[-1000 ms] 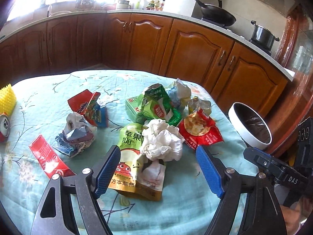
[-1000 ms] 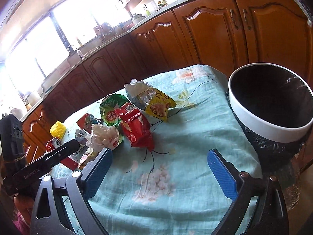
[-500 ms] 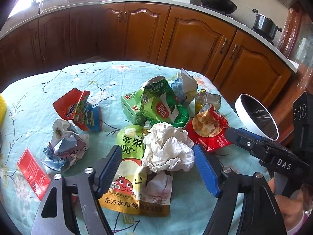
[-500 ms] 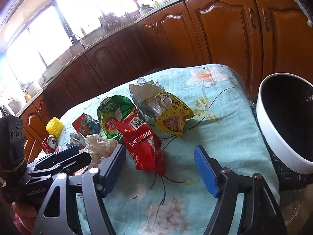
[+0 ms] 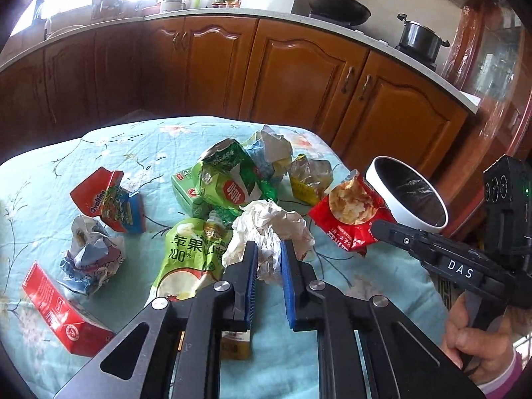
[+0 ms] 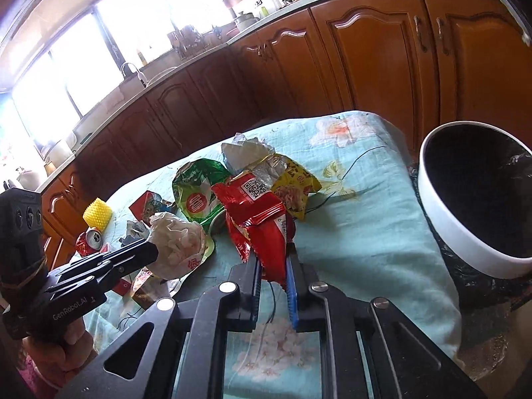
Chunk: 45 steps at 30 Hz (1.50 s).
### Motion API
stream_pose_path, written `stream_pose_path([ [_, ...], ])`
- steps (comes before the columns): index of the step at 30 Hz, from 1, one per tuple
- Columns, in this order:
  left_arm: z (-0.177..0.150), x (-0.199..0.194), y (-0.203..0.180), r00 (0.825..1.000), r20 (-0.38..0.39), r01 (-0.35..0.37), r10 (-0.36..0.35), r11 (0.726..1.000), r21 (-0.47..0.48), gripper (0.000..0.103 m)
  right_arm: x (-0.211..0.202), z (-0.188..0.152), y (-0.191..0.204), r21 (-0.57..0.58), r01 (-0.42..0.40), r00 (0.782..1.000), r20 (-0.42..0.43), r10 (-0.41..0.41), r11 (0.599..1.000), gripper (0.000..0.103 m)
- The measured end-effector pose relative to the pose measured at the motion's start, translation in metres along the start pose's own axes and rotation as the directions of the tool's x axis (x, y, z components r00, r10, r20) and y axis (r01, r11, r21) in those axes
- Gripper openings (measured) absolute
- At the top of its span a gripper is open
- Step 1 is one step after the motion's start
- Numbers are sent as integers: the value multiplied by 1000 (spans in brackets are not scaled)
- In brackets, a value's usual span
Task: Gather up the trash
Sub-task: 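Grasp the red chip bag with the right tool while the left tool grasps the crumpled tissue, then carry the bag and tissue over the black bin and open both tools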
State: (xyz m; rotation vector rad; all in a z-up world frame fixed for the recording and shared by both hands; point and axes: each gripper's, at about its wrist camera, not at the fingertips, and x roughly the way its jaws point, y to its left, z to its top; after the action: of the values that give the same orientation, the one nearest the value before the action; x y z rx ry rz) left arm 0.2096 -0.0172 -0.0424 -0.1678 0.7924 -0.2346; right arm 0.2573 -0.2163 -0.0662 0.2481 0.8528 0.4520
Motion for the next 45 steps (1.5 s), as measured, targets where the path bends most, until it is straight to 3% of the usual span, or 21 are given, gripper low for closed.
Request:
stream_pose_path([
  [13,1,0,-49,996,-14,87,-86,994,73,12,-65,-8,-49,88,110,990,80,-117,990,13],
  [27,16,26,-99,991,-34,135,-131,979,153,12,-96,-10,-97,167,187,971,119,-208,968,13],
  [36,45,58,-143,986,-33,169,-166,958,233,12,-109,6,-129,203,249,949,144,-281,947,13],
  [45,76,116,-180,982,-71,186,-173,947,261,12,-109,27,-156,210,303,932,138,-335,929,13],
])
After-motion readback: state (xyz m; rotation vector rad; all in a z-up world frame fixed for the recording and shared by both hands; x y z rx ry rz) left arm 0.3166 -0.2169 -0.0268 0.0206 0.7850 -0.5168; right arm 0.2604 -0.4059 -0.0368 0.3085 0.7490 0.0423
